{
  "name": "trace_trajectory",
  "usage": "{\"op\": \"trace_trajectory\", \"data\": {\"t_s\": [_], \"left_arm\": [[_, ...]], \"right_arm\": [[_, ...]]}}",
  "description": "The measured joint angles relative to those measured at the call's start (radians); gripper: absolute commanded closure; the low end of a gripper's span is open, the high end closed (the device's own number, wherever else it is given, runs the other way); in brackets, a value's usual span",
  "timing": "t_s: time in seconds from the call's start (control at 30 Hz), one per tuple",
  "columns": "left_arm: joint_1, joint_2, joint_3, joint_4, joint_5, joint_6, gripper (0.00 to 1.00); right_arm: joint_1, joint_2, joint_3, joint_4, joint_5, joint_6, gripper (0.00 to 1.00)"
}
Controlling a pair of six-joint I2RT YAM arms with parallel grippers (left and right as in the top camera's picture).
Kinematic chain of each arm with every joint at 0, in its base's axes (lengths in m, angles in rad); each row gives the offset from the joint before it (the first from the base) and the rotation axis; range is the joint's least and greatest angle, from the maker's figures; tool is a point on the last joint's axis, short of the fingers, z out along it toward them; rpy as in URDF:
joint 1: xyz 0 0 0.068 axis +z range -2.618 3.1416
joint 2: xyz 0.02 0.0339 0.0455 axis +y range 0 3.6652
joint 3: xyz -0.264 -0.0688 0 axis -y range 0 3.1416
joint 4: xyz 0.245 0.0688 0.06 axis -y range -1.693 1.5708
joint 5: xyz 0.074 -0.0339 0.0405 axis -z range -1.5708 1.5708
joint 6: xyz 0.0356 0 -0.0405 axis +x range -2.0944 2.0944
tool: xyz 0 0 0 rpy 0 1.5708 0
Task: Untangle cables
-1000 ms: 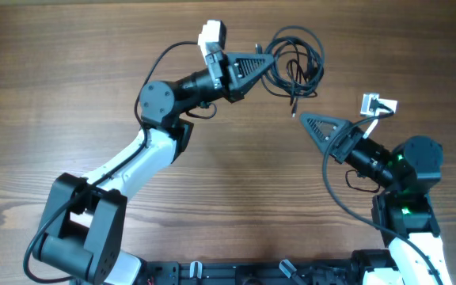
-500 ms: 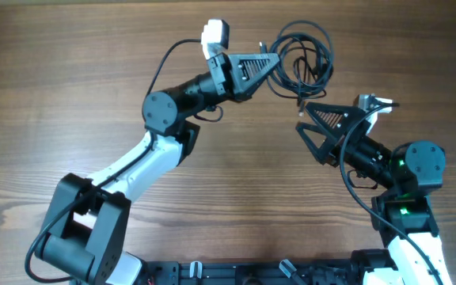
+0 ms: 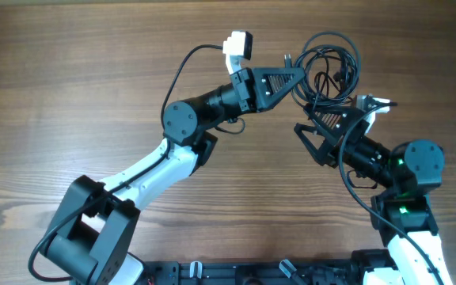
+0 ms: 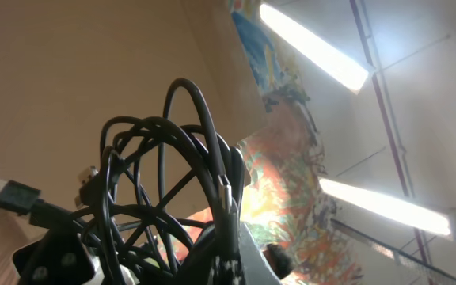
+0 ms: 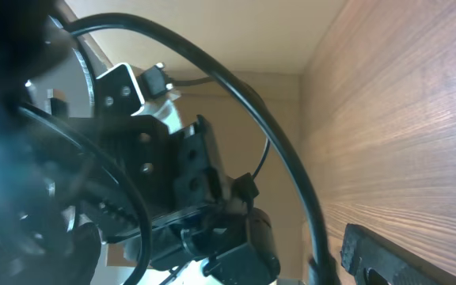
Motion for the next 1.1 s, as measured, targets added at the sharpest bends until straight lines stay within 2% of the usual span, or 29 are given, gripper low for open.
{"op": "trace_trajectory", "data": {"t_s": [0.1,0.3,0.63,0.83,1.1], "left_arm": [[-0.007,0.0,0.0,-0.001,-0.011,0.02,0.96],[-0.01,0.0,0.0,0.005,-0.068,0.029,0.96],[-0.003,0.0,0.0,0.108,-0.096,0.03,0.96],[0.023,0.0,0.0,0.109,-0.096,0.026,0.96],[0.037,0.0,0.0,0.128,-0.095,0.021,0.96]], "right_arm": [[0.0,0.026,0.0,0.0,-0.006,-0.03,0.01],[0.0,0.11,0.0,-0.002,-0.022,-0.179,0.01],[0.0,0.278,0.0,-0.021,-0.029,-0.348,0.01],[0.0,0.296,0.0,-0.038,-0.027,-0.435,0.01],[0.0,0.296,0.003,-0.162,0.039,-0.571,0.01]]}}
